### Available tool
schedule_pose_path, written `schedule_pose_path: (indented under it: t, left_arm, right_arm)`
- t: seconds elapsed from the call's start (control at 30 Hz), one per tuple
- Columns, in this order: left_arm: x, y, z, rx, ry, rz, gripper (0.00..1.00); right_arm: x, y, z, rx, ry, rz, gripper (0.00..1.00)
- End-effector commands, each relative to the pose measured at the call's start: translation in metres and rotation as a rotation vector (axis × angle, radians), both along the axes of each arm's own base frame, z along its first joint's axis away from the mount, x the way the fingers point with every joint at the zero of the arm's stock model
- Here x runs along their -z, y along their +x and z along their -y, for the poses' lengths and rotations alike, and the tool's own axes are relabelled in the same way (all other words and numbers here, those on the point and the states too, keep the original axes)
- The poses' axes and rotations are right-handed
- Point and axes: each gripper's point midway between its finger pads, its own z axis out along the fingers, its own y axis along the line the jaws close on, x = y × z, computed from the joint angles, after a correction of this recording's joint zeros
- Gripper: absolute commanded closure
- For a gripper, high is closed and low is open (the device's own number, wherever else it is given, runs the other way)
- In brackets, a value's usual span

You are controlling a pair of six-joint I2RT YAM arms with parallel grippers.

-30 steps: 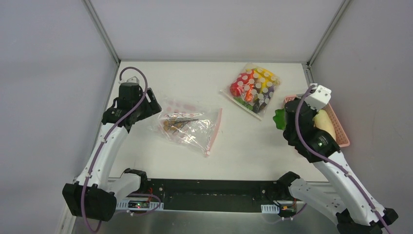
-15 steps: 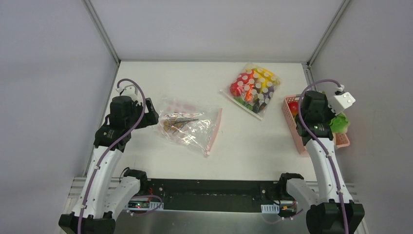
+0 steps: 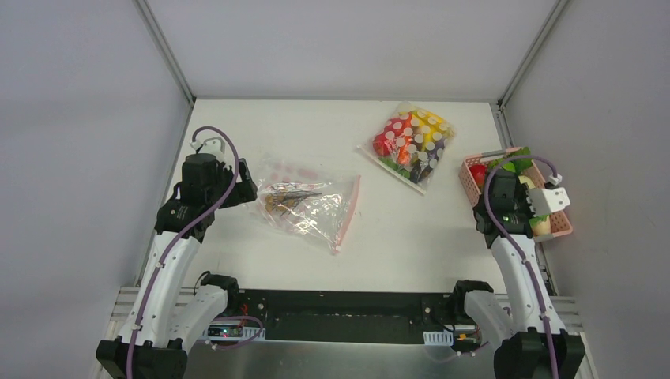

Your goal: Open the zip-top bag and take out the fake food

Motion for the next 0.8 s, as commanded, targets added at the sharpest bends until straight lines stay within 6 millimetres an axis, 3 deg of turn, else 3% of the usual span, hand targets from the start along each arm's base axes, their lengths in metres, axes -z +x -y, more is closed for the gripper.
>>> schedule_pose_path:
  t: [0.0, 0.17, 0.37, 0.57, 0.67, 0.77]
  left_arm:
    - [-0.003, 0.003, -0.003, -0.005, 0.007, 0.021, 0.19]
    - [-0.003, 0.003, -0.003, -0.004, 0.006, 0.019, 0.19]
    - [-0.002, 0.003, -0.002, -0.002, 0.002, 0.015, 0.19]
    - [-0.001, 0.002, -0.003, -0.006, 0.007, 0.011, 0.19]
    - [0.0, 0.001, -0.003, -0.007, 0.008, 0.009, 0.19]
    - [0.001, 0.002, -0.003, -0.007, 0.008, 0.005, 0.19]
  right_arm:
    - [-0.011, -0.022, 0.004, 0.082, 0.025, 0.111, 1.0]
    - [-0.009, -0.034, -0.001, 0.097, 0.089, 0.178, 1.0]
    - [-0.027, -0.036, 0.004, 0.137, 0.066, 0.232, 0.96]
    - [0.011, -0.034, 0.002, 0.174, 0.108, 0.176, 0.94]
    - [0.023, -0.034, -0.001, 0.163, 0.125, 0.143, 0.78]
    - [0.009, -0.029, -0.002, 0.109, 0.101, 0.146, 0.56]
